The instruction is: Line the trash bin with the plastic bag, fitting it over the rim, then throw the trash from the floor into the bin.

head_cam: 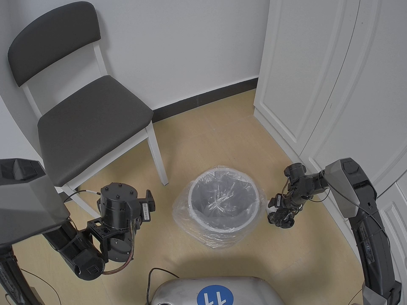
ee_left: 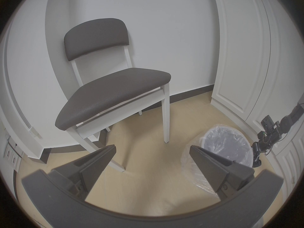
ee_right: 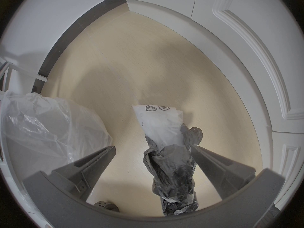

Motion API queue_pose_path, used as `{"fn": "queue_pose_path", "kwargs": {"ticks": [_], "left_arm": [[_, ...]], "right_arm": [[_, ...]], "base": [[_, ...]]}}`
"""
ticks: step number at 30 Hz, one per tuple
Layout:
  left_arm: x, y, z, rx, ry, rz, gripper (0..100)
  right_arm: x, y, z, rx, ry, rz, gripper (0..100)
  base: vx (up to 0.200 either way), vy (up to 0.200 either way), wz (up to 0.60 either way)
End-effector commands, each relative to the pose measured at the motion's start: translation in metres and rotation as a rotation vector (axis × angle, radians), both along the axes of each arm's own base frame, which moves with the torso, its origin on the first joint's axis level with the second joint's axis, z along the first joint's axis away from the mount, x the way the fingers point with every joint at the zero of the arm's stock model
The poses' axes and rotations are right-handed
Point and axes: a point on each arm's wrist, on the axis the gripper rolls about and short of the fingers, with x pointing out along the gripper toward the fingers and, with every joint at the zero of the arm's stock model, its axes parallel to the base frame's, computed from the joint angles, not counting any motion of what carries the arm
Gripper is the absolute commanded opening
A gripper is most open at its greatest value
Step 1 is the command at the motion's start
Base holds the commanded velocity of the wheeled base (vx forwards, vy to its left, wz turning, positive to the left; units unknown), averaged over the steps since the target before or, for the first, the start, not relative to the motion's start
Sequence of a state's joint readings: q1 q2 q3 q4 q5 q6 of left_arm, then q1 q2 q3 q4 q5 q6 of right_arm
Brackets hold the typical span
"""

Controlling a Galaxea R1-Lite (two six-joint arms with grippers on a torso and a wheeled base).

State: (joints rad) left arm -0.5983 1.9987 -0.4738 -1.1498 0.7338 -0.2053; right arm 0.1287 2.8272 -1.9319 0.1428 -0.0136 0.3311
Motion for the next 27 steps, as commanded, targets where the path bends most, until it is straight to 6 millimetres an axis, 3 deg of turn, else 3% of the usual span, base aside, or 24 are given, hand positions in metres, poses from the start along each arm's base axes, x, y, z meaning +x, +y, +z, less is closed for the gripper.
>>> {"fn": "queue_pose_path", "kwargs": {"ticks": [1,20,21,27], "left_arm": [[-0.0015,0.0005,-0.0012,0.004,0.005,-0.001,100],[-0.007,0.0038,-0.0041,0.012,0.02,0.003,100],[-0.0065,0.0035,-0.0039,0.008,0.012,0.005,100],[-0.0075,0.0043,-0.0046,0.005,0.006,0.006,100]], "right_arm": [[-0.0009,-0.0003,-0.0047,-0.011,0.008,-0.004,100],[-0.0017,-0.0039,-0.0054,-0.039,0.084,-0.016,100],[-0.0016,-0.004,-0.0059,-0.04,0.084,-0.017,0],[-0.0015,-0.0039,-0.0046,-0.04,0.082,-0.017,0]], "base": [[0.0,0.0,0.0],[0.0,0.0,0.0],[0.0,0.0,0.0],[0.0,0.0,0.0]]}}
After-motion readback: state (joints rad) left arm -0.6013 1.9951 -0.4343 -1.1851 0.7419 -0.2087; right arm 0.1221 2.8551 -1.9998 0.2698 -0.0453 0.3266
